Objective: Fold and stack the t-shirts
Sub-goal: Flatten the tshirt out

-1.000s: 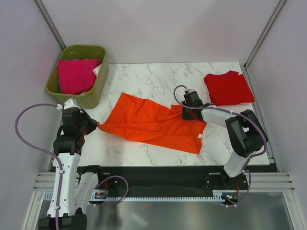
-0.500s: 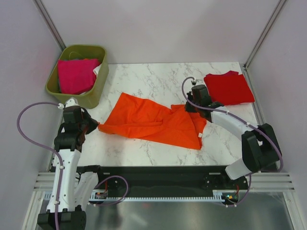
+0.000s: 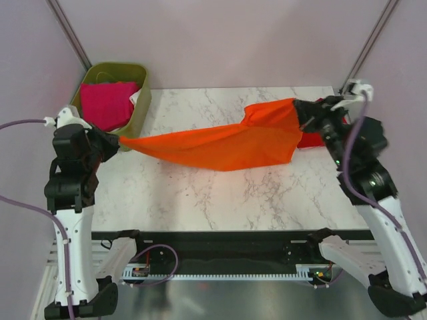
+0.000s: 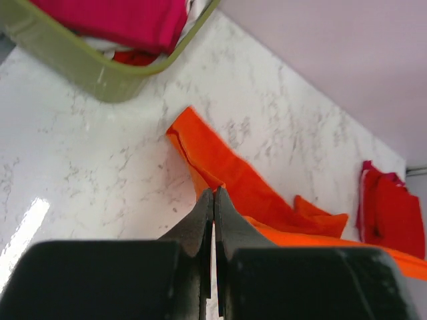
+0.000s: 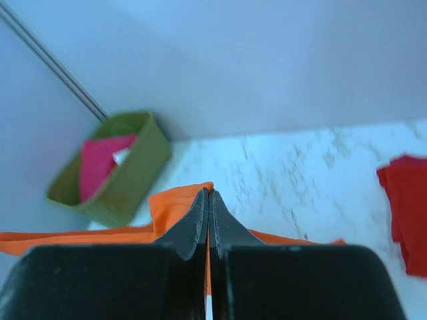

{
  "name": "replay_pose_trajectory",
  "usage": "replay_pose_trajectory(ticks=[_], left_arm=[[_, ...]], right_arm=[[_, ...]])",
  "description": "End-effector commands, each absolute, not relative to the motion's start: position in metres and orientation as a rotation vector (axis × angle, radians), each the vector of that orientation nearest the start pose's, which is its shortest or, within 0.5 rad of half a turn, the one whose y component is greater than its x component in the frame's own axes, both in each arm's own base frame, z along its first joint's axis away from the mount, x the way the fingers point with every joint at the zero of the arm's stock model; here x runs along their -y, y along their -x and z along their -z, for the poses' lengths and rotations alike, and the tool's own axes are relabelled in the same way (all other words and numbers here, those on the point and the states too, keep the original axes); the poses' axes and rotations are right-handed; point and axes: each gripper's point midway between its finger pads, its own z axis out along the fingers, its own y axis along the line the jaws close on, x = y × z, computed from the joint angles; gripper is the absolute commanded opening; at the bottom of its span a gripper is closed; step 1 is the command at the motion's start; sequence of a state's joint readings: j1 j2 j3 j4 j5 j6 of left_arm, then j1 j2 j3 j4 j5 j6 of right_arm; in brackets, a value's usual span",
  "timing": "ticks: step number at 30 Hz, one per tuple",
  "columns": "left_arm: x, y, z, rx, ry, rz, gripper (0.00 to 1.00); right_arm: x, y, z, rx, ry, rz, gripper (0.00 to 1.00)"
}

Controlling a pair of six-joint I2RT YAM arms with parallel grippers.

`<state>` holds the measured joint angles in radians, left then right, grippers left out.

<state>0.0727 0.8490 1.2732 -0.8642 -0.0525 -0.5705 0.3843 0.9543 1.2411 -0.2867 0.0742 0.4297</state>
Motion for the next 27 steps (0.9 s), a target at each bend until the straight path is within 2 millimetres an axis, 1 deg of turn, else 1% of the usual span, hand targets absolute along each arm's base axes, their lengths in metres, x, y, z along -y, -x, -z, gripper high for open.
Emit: replay_pose_trajectory(ticks=[1, 2, 3, 4, 5, 6, 7, 8, 9, 10, 11, 12, 13, 14, 15, 17, 18, 19, 20, 21, 22, 23, 24, 25, 26, 27], left_arm=[[-0.009, -0.229, -0.379, -1.8, 0.696, 0.269, 0.02], [-0.009, -0.22, -0.406, -1.739, 0.678, 0.283, 0.02], [-0.008, -0.214, -0.418, -1.715, 0.67, 0.291, 0.02], [-0.007, -0.2, -0.439, -1.668, 0.659, 0.304, 0.02], [-0.006, -0.193, -0.45, -1.644, 0.655, 0.31, 0.02], [-0.006, -0.185, -0.46, -1.615, 0.659, 0.325, 0.02], [-0.004, -0.172, -0.482, -1.555, 0.646, 0.343, 0.02], [-0.003, -0.164, -0.488, -1.542, 0.649, 0.352, 0.02], [-0.002, -0.158, -0.495, -1.522, 0.648, 0.366, 0.02], [0.0, -0.152, -0.508, -1.491, 0.636, 0.383, 0.02], [0.001, -0.152, -0.509, -1.495, 0.636, 0.389, 0.02], [0.002, -0.152, -0.511, -1.492, 0.635, 0.397, 0.02], [0.003, -0.156, -0.51, -1.504, 0.633, 0.406, 0.02], [0.003, -0.166, -0.506, -1.53, 0.647, 0.403, 0.02], [0.003, -0.172, -0.503, -1.544, 0.656, 0.411, 0.02], [0.006, -0.191, -0.489, -1.596, 0.671, 0.423, 0.02], [0.006, -0.204, -0.487, -1.602, 0.673, 0.436, 0.02], [0.007, -0.215, -0.474, -1.638, 0.684, 0.438, 0.02], [0.007, -0.224, -0.469, -1.646, 0.69, 0.441, 0.02], [0.006, -0.237, -0.466, -1.644, 0.698, 0.445, 0.02], [0.005, -0.248, -0.451, -1.672, 0.712, 0.438, 0.02], [0.004, -0.257, -0.444, -1.685, 0.718, 0.437, 0.02], [0.004, -0.269, -0.435, -1.709, 0.733, 0.435, 0.02], [0.003, -0.282, -0.424, -1.724, 0.742, 0.435, 0.02], [0.003, -0.29, -0.418, -1.735, 0.751, 0.439, 0.02], [0.004, -0.299, -0.411, -1.742, 0.766, 0.451, 0.02]], right_arm=[[-0.099, -0.252, -0.505, -1.352, -0.128, -0.613, 0.0], [-0.093, -0.235, -0.528, -1.298, -0.129, -0.632, 0.0], [-0.089, -0.222, -0.541, -1.263, -0.124, -0.645, 0.0], [-0.085, -0.208, -0.554, -1.227, -0.119, -0.66, 0.0], [-0.079, -0.189, -0.574, -1.18, -0.109, -0.677, 0.0], [-0.078, -0.179, -0.584, -1.159, -0.09, -0.689, 0.0], [-0.075, -0.168, -0.594, -1.135, -0.086, -0.696, 0.0], [-0.069, -0.152, -0.61, -1.095, -0.082, -0.705, 0.0], [-0.066, -0.145, -0.618, -1.074, -0.08, -0.71, 0.0], [-0.063, -0.139, -0.625, -1.055, -0.084, -0.71, 0.0], [-0.057, -0.125, -0.639, -1.01, -0.088, -0.716, 0.0], [-0.054, -0.12, -0.646, -0.989, -0.09, -0.717, 0.0], [-0.053, -0.122, -0.65, -0.985, -0.096, -0.71, 0.0], [-0.051, -0.116, -0.659, -0.96, -0.096, -0.713, 0.0], [-0.052, -0.119, -0.661, -0.963, -0.092, -0.708, 0.0], [-0.056, -0.14, -0.658, -0.998, -0.101, -0.681, 0.0], [-0.057, -0.151, -0.654, -1.018, -0.114, -0.661, 0.0], [-0.059, -0.17, -0.646, -1.057, -0.138, -0.637, 0.0], [-0.056, -0.19, -0.631, -1.103, -0.191, -0.593, 0.0], [-0.055, -0.205, -0.621, -1.133, -0.223, -0.561, 0.0], [-0.059, -0.224, -0.607, -1.18, -0.239, -0.533, 0.0], [-0.063, -0.241, -0.59, -1.23, -0.233, -0.497, 0.0], [-0.066, -0.253, -0.578, -1.263, -0.242, -0.476, 0.0], [-0.071, -0.276, -0.562, -1.317, -0.248, -0.446, 0.0], [-0.074, -0.291, -0.544, -1.361, -0.262, -0.418, 0.0], [-0.075, -0.304, -0.534, -1.382, -0.279, -0.396, 0.0]])
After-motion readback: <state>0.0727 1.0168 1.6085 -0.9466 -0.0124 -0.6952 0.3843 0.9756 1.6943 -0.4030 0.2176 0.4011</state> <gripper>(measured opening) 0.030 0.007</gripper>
